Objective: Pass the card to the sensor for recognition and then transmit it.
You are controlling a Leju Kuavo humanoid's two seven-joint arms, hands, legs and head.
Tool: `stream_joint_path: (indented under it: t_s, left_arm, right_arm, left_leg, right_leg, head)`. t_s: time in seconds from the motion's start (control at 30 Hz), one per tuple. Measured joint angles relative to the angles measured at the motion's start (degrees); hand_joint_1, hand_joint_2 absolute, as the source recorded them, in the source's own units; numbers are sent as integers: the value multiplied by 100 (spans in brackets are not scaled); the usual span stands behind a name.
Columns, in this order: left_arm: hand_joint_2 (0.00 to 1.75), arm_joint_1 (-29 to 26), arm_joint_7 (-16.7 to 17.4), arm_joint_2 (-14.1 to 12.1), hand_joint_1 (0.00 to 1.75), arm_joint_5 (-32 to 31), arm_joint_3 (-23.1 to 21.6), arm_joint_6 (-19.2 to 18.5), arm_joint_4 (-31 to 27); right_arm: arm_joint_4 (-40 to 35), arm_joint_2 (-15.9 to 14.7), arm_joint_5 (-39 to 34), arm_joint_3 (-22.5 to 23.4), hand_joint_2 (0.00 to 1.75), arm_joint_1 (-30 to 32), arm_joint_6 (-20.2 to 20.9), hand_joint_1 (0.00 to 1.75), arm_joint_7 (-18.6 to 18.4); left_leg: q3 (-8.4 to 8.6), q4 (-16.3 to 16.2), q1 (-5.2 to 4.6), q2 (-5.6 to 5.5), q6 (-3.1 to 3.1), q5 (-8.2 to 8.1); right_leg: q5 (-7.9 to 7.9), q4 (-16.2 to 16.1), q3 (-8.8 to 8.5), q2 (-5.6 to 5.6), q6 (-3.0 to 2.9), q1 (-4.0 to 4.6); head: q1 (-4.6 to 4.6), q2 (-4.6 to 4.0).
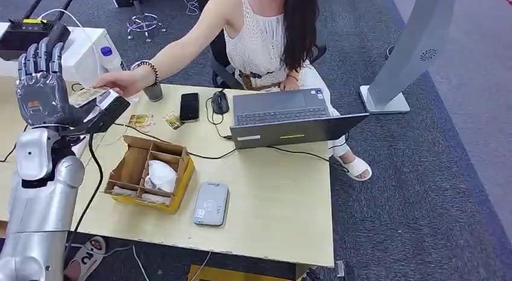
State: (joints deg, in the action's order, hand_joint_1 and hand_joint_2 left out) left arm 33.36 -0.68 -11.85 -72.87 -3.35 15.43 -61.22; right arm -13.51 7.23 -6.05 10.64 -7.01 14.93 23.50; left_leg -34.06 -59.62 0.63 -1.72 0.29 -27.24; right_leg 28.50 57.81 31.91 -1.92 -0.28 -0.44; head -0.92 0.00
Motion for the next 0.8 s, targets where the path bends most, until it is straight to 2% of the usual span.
stream_joint_path:
  t_s: [0.27, 0.3, 0.33, 0.8]
  left_arm:
    - [175, 188, 74, -17, 0, -2, -277, -72, 323]
    - [175, 187, 83, -24, 33, 2, -288, -72, 345]
    - [175, 188, 85, -26, 175, 2, -297, -68, 365]
    - [175, 189, -15, -39, 175, 168, -369, -50, 531]
  right_arm:
    - [2, 7, -31, 55, 175, 25, 4, 0, -2]
    - [2, 7, -31, 57, 175, 29, 4, 0, -2]
    - [2, 9, -28, 57, 175, 33, 4, 0, -4]
    - [4, 9, -7, 59, 175, 43, -46, 0, -50]
  left_leg:
    - [-3, 1, 0, 4, 0, 0]
    - [-3, 1, 0, 3, 0, 0]
    - [-4, 1, 0, 3, 0, 0]
    - [-5, 1, 0, 3, 0, 0]
  right_leg:
    - [0, 0, 3, -3, 0, 0]
    - [0, 0, 4, -3, 0, 0]
    - [0, 1, 4, -2, 0, 0]
    - [0, 1, 4, -2, 0, 0]
  head:
    - [0, 0]
    - [0, 0]
    - [0, 0]
    - [2, 0]
